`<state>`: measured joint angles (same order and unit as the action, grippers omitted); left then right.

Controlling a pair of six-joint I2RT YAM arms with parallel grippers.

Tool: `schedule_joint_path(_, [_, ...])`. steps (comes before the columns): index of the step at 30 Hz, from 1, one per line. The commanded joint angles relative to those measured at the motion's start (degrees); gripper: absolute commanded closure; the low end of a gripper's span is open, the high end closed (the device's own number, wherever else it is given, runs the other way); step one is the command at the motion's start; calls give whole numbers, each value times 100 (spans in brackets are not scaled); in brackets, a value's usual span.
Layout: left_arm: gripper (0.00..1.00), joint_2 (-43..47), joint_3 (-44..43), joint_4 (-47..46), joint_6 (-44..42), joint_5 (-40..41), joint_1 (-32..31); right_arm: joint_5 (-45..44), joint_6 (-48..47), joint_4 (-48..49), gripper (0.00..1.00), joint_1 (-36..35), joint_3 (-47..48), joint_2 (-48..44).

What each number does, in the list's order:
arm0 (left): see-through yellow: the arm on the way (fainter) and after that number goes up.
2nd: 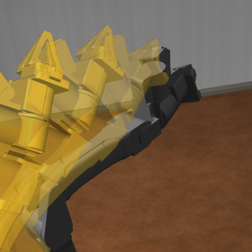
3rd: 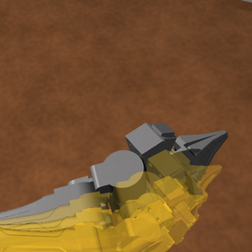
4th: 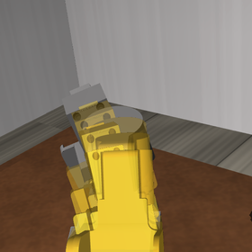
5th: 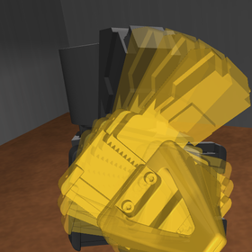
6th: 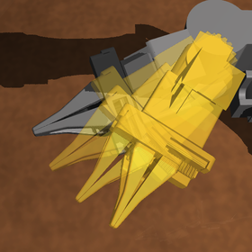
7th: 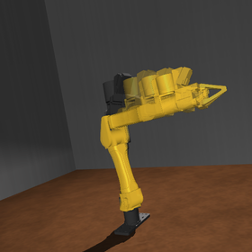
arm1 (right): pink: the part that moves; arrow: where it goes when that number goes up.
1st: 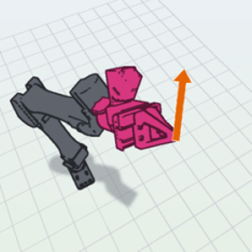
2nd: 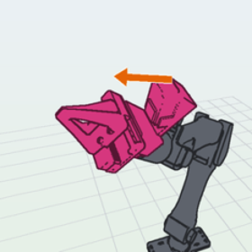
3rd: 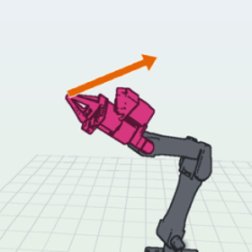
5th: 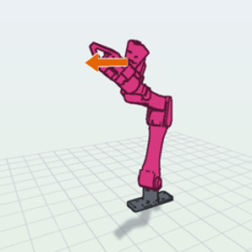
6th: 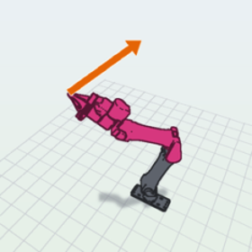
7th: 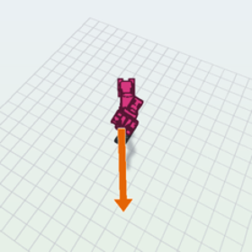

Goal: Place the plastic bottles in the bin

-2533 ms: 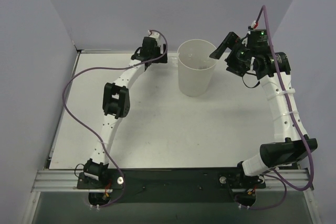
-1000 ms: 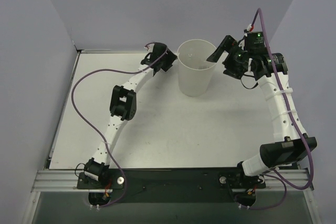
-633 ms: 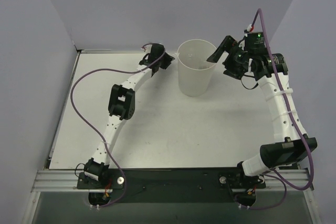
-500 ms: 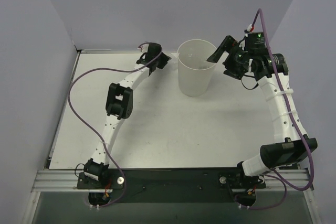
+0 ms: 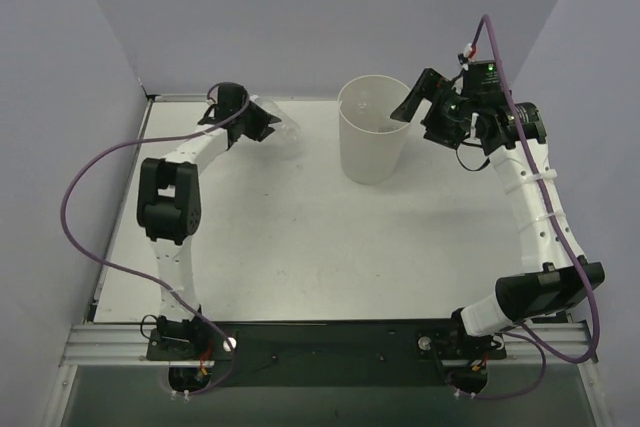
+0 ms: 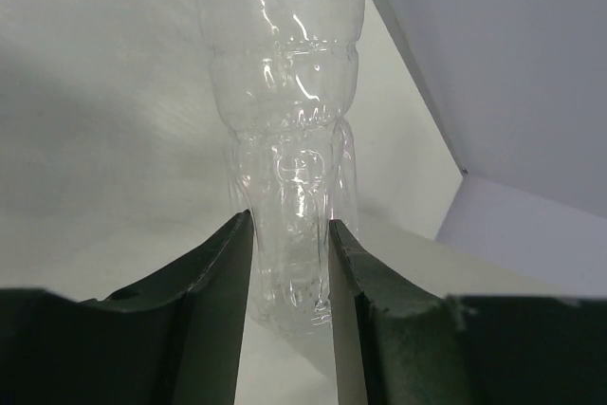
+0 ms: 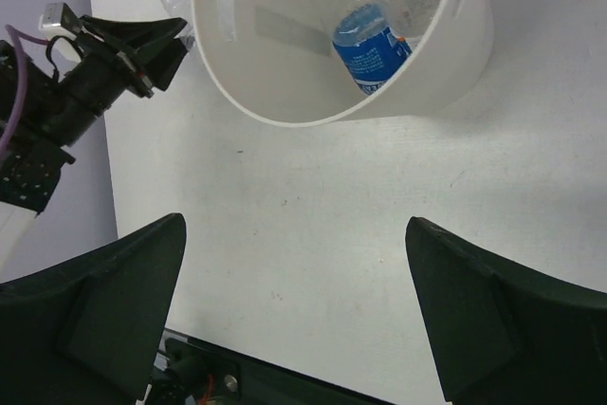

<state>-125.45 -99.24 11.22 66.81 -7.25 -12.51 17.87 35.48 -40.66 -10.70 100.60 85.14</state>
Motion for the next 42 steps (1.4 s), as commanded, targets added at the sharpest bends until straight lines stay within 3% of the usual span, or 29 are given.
schedule_joint_path(1, [83,1354,913,-806,393,-1147,232,112,-707,471,6,-484,48,-217])
schedule_joint_path(5, [83,2347,2054,-1557,1210,-1402,188,-117,-1184,647,5,-1109,65,-262])
schedule_joint_path(10, [83,2885,2567,-2238,2659,-1535,-58,-108,-1333,999,5,-1435,48,-226])
schedule_joint_path(16, [83,3413,2761,-2414,3496,-1043,-567,-257,-1720,1131,1,-1997,320,2])
schedule_joint_path(20, [83,3545,2752,-2397,3743,-884,-805,-459,-2071,1087,0,-2278,460,134])
schedule_joint_path(25, [83,3606,2717,-2485,4007,-849,-1121,-1557,-2774,815,0,-2761,654,371])
schedule_joint_path(35, [84,4098,2980,-2283,4174,-515,-1561,-2444,-2749,779,0,-2780,672,486])
schedule_joint_path(42, [84,4257,3218,-2344,4306,-427,-1772,-2253,-2652,779,3,-2806,742,582])
